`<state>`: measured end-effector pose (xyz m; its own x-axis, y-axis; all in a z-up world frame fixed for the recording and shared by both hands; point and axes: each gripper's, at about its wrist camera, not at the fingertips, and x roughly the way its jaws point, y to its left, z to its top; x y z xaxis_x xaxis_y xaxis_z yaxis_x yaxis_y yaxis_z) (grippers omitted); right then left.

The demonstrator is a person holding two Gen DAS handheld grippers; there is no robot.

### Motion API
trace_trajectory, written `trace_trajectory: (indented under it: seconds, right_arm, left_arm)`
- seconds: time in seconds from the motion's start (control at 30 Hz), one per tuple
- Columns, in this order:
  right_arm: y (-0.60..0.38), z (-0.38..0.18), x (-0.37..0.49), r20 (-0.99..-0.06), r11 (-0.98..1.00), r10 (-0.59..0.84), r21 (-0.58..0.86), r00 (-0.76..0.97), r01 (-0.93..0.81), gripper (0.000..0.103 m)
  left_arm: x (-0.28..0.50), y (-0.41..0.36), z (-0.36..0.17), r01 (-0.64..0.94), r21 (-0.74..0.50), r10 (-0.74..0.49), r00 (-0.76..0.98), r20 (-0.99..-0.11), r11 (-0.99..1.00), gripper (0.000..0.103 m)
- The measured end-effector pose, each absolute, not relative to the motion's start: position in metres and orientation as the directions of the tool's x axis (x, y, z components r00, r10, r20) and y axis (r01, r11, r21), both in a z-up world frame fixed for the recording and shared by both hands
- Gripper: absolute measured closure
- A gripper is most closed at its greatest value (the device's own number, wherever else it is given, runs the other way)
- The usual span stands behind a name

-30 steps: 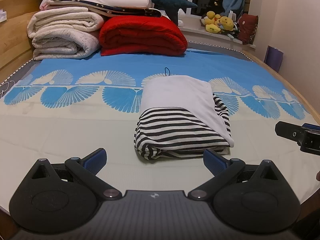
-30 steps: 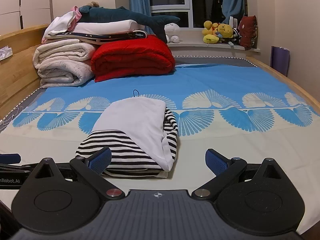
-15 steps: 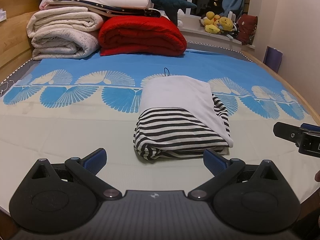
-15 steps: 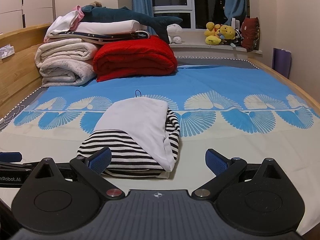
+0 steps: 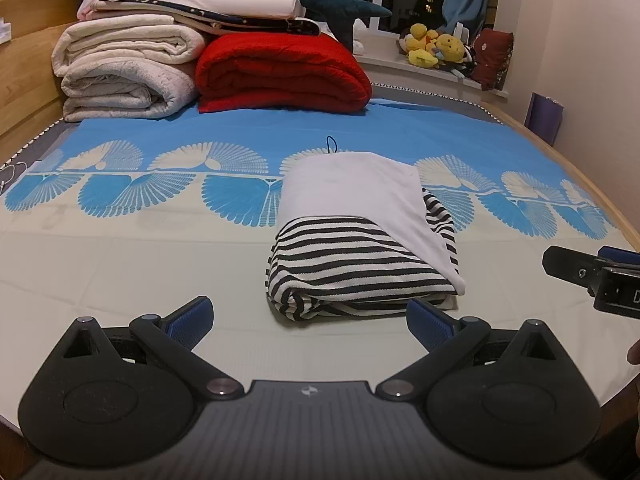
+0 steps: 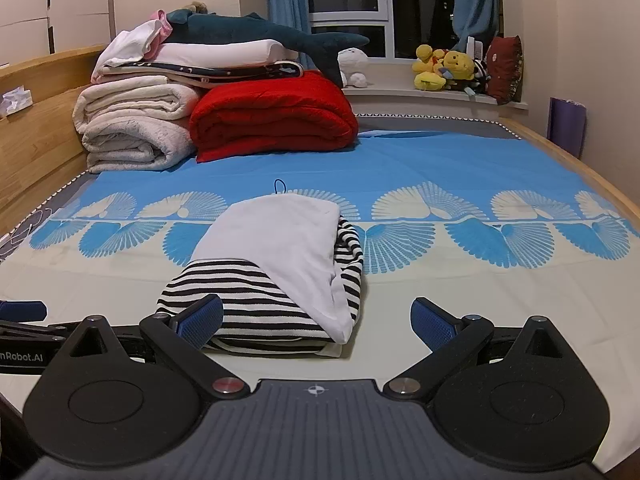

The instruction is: Fold small clothes

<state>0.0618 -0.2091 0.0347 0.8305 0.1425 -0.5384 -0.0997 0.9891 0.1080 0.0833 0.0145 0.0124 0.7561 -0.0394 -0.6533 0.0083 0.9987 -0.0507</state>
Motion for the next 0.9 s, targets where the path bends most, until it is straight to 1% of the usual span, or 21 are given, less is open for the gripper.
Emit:
trace_trajectory:
  seconds: [0.9]
  right_arm:
    - [-0.21,0.0332,0.0628,-0.536,0.989,0.148,0.101,0.831,-0.112,0.003]
  left_arm:
    - [0.0851,0.0149,0.0109,0.033,-0.045,-0.055,0.765,-0.642,0.998,0.0]
